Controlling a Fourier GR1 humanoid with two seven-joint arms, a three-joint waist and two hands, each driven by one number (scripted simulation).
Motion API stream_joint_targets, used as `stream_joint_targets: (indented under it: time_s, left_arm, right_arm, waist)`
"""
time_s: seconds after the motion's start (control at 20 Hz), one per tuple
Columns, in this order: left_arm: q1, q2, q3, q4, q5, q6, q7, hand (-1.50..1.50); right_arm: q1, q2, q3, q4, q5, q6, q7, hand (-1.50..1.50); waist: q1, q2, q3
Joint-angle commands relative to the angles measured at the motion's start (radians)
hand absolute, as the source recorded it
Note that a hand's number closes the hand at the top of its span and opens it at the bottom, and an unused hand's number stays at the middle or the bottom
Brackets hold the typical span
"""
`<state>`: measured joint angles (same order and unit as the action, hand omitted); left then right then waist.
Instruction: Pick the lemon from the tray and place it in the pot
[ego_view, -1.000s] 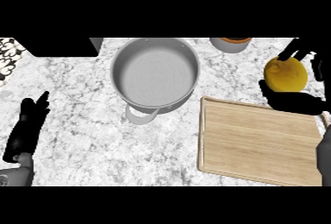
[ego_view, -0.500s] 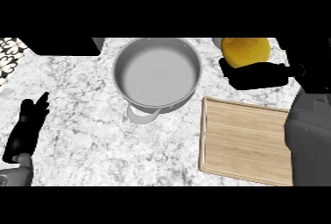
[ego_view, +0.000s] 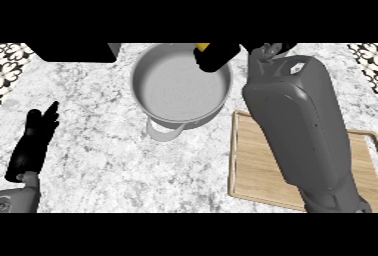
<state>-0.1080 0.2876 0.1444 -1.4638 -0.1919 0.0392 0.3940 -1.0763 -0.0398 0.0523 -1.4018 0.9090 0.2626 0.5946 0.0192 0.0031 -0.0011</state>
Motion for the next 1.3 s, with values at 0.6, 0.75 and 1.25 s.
stream_joint_targets:
  time_s: [0.6, 0.75, 1.25]
  left_arm:
    - [-0.035, -0.037, -0.02, 0.046, -0.048, 0.035, -0.025, 0.0]
    - [-0.056, -0.009, 0.0, 0.047, -0.025, 0.005, -0.004, 0.0]
    - [-0.008, 0.013, 0.041, 0.051, 0.002, -0.014, -0.045, 0.0]
  right_arm:
    - [-0.089, 0.04, 0.146, 0.548, -0.342, -0.348, -0.052, -1.5]
    - [-0.068, 0.04, 0.049, 0.576, -0.415, -0.427, -0.171, -1.5]
    - [-0.024, -0.003, -0.132, 0.533, -0.553, -0.675, -0.347, -1.5]
  waist:
    - [0.025, 0.005, 0.0]
    - [0.025, 0.008, 0.001]
    - [-0.008, -0.001, 0.002]
